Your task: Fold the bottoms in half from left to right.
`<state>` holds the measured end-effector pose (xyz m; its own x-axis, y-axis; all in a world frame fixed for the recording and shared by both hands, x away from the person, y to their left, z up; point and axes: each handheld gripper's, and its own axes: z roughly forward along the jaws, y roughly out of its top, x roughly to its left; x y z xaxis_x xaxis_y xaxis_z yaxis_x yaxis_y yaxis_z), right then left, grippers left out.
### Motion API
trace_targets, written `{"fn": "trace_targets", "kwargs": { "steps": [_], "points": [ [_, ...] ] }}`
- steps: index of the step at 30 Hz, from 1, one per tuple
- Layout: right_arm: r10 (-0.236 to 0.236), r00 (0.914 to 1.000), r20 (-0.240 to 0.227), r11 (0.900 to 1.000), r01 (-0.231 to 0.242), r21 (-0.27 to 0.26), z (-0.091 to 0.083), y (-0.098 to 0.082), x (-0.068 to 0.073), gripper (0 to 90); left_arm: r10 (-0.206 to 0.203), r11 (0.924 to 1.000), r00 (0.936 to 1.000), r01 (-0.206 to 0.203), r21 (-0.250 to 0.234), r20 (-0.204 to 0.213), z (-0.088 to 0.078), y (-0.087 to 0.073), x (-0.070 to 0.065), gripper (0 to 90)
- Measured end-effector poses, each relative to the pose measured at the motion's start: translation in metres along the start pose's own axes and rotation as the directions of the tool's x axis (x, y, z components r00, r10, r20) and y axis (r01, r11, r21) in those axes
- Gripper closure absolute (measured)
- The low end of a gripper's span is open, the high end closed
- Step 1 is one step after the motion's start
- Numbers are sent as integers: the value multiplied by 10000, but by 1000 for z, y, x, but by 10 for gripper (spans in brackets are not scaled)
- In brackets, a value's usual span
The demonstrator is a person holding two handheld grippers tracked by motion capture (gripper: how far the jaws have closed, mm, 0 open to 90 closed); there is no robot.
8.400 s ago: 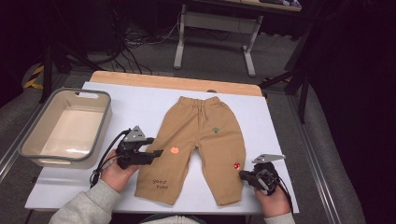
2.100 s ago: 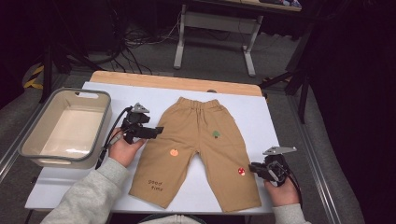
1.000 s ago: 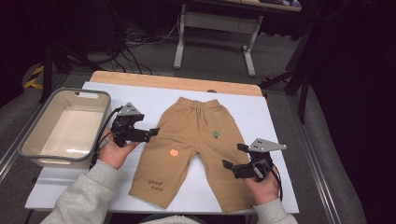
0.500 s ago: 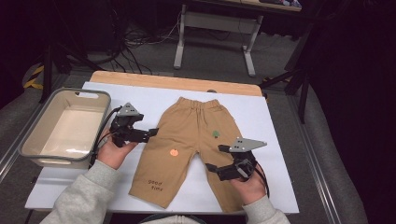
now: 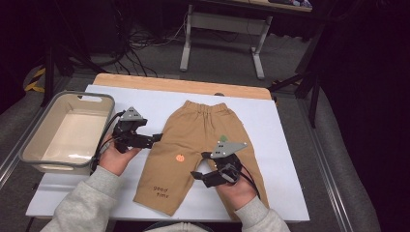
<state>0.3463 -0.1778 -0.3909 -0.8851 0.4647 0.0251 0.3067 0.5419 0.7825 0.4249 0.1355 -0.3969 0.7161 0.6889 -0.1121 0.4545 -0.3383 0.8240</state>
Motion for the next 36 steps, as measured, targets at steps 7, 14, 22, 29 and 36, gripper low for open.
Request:
{"fn": "trace_targets", "kwargs": {
  "steps": [7,14,22,29,36],
  "points": [
    [-328,9984,-462,9994,332,76,20,10,10,265,-124,9999,9999,124,46,9,-2,-1,1,168],
    [-527,9953,-810,9983,546,213,37,15,19,263,-71,10000,10000,71,53,-40,-1,-1,1,160],
    [-687,9899,-1242,9960,753,488,56,17,29,265,0,9999,10000,0,121,-39,-1,-1,1,160],
    [-924,9839,-1532,9929,1026,596,72,19,41,274,44,9999,10000,-43,120,-68,0,-1,1,157],
    [-1040,9746,-1986,9896,1213,771,87,19,52,277,72,9998,9999,-71,160,-98,0,-1,2,158]
  ]
}}
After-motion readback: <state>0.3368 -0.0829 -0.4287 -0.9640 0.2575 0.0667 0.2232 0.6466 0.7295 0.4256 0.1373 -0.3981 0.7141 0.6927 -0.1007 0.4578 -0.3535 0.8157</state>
